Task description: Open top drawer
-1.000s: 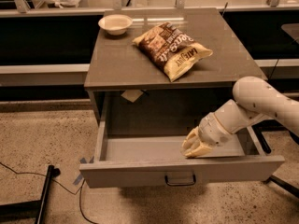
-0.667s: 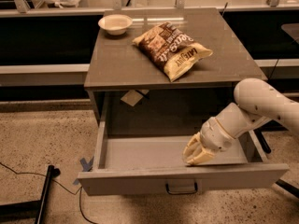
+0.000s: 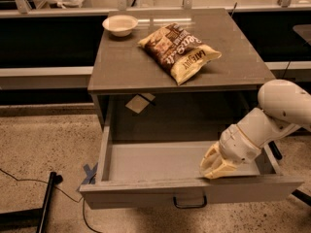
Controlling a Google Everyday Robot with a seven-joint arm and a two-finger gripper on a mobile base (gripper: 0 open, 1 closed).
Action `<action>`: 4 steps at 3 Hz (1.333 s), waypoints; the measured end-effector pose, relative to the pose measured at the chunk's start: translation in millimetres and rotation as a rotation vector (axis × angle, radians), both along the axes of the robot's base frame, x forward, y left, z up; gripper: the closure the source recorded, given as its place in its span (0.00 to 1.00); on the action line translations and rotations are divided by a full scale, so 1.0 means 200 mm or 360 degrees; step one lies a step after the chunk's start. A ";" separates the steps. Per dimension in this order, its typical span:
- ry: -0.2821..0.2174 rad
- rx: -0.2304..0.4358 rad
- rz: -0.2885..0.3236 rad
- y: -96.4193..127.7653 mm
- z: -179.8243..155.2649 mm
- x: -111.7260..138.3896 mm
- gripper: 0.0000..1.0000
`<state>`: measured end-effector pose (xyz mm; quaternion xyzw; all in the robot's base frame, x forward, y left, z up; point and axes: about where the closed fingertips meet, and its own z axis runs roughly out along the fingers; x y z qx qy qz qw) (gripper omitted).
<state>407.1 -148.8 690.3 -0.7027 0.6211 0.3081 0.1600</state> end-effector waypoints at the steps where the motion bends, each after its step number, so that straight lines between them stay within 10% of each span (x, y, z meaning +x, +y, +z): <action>1: -0.0076 -0.0016 -0.0033 -0.06 0.09 0.01 1.00; 3: -0.0327 -0.0010 -0.0127 -0.17 0.30 0.15 1.00; 4: -0.0340 0.0007 -0.0129 -0.16 0.31 0.19 0.82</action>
Offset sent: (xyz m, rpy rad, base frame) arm 0.0352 -0.0484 0.0782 -0.0174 -0.2611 -0.1085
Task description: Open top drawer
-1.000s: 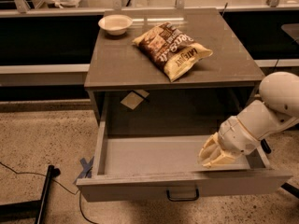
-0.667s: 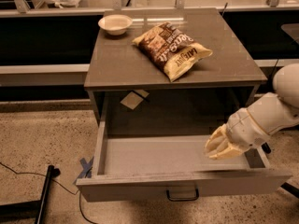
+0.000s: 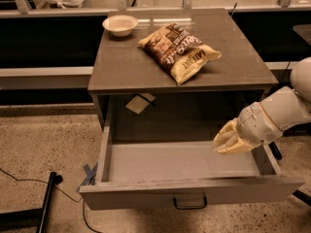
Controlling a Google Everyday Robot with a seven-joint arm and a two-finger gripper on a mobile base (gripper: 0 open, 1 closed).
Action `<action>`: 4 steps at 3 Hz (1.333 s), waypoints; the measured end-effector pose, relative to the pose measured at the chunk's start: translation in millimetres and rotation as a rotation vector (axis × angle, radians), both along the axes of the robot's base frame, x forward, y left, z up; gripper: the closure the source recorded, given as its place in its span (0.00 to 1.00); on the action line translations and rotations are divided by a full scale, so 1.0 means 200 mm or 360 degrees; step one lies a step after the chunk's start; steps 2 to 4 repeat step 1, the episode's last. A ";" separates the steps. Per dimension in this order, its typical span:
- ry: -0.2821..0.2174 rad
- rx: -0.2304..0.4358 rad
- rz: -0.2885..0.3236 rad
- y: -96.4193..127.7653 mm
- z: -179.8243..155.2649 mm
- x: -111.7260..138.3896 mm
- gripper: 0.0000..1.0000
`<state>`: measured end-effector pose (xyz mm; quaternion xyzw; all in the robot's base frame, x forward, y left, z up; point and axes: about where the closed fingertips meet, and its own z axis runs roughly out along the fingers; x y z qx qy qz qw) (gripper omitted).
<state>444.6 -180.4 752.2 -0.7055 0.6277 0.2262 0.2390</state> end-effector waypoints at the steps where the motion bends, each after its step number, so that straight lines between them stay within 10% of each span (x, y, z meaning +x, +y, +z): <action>1: 0.0002 0.0001 0.0004 0.01 0.00 0.00 0.58; 4: 0.0002 0.0001 0.0004 0.01 0.00 0.00 0.58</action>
Offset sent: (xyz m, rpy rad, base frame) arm 0.0000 0.0000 0.0000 0.0000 0.0000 0.0000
